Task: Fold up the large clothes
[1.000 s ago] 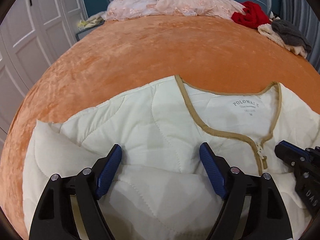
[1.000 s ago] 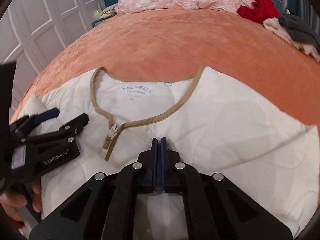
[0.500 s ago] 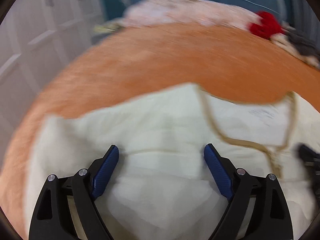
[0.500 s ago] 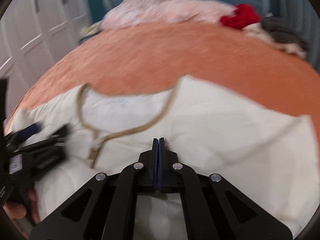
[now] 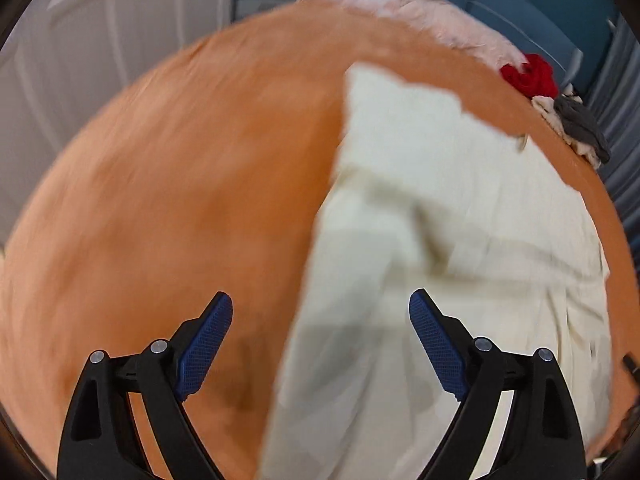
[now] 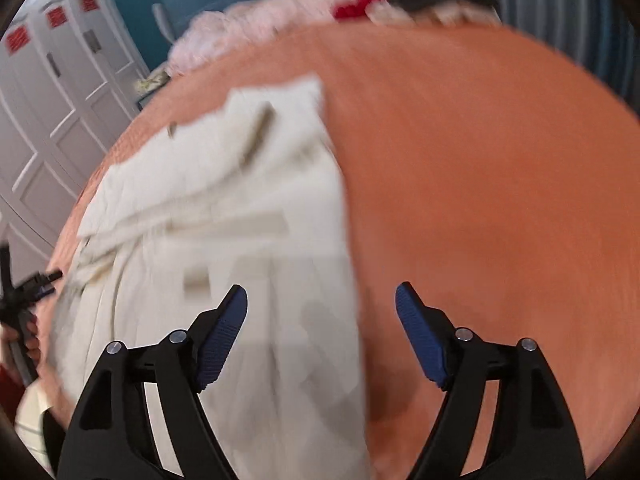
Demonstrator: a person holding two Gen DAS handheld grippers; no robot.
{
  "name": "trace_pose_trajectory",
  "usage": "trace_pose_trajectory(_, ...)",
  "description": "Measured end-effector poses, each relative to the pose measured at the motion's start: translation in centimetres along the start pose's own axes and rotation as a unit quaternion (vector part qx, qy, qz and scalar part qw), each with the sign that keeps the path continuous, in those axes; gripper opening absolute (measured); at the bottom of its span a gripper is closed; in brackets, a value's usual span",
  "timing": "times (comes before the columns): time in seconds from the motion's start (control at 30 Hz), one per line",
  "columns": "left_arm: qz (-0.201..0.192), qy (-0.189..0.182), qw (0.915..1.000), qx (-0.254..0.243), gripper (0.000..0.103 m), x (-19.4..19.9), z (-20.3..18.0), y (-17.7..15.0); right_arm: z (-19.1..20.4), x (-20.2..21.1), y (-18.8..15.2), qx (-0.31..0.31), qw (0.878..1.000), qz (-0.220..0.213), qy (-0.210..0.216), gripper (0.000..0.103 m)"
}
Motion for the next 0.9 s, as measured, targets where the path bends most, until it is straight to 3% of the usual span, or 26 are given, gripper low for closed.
trace_pose_trajectory(0.07,0.038,-0.024,0.9980,0.044,0.088,0.2,2.2,-3.2,-1.4,1.2,-3.0,-0.037,0.999,0.019,0.019,0.074)
trace_pose_trajectory(0.13,0.047,-0.050,0.9939,0.086,0.088,0.5,3.2,-5.2,-1.7,1.3,-4.9,-0.060,0.997,0.027,0.038,0.074)
trace_pose_trajectory(0.3,0.044,-0.072,0.9929,0.084,0.086,2.2,0.9,-7.2,-0.2,-0.4,-6.7,-0.104,0.991,0.035,0.080,0.076)
trace_pose_trajectory(0.33,0.045,-0.075,0.9929,0.081,0.082,2.1,0.8,-7.1,0.2,-0.6,-6.8,-0.105,0.991,0.033,0.080,0.074)
trace_pose_trajectory(0.37,0.047,-0.079,0.9929,0.075,0.069,2.2,0.1,-7.3,0.6,-0.8,-6.7,-0.108,0.991,0.030,0.080,0.068)
trace_pose_trajectory(0.4,0.051,-0.072,0.9936,0.070,0.063,2.2,-0.2,-7.4,1.3,-1.2,-6.5,-0.112,0.990,0.029,0.081,0.049)
trace_pose_trajectory(0.43,0.053,-0.065,0.9945,0.062,0.047,2.2,-0.5,-7.5,1.7,-1.3,-6.6,-0.115,0.990,0.033,0.078,0.027)
trace_pose_trajectory(0.47,0.054,-0.068,0.9945,0.058,0.029,2.4,-0.5,-7.6,1.9,-1.3,-6.6,-0.118,0.990,0.037,0.072,0.019)
trace_pose_trajectory(0.53,0.048,-0.067,0.9954,0.050,0.013,3.6,-0.3,-8.1,2.4,0.0,-6.3,-0.111,0.990,0.027,0.078,0.012)
trace_pose_trajectory(0.73,0.019,-0.075,0.9968,0.020,0.007,9.2,0.5,-9.3,4.6,5.1,-6.6,-0.037,0.995,0.040,0.082,0.010)
trace_pose_trajectory(0.9,0.039,-0.063,0.9967,-0.033,0.007,14.4,2.2,-15.3,4.9,10.4,-11.6,0.038,0.990,0.114,0.070,0.010)
Point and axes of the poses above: each gripper's, at about its wrist camera, not at the fingertips, and x roughly against the way its jaws point, z to its left, y to its top, the point moved 5 cm from there along -x, roughly the way its jaws point, and after that the axes turned 8 degrees about y, right-handed, at the moved point
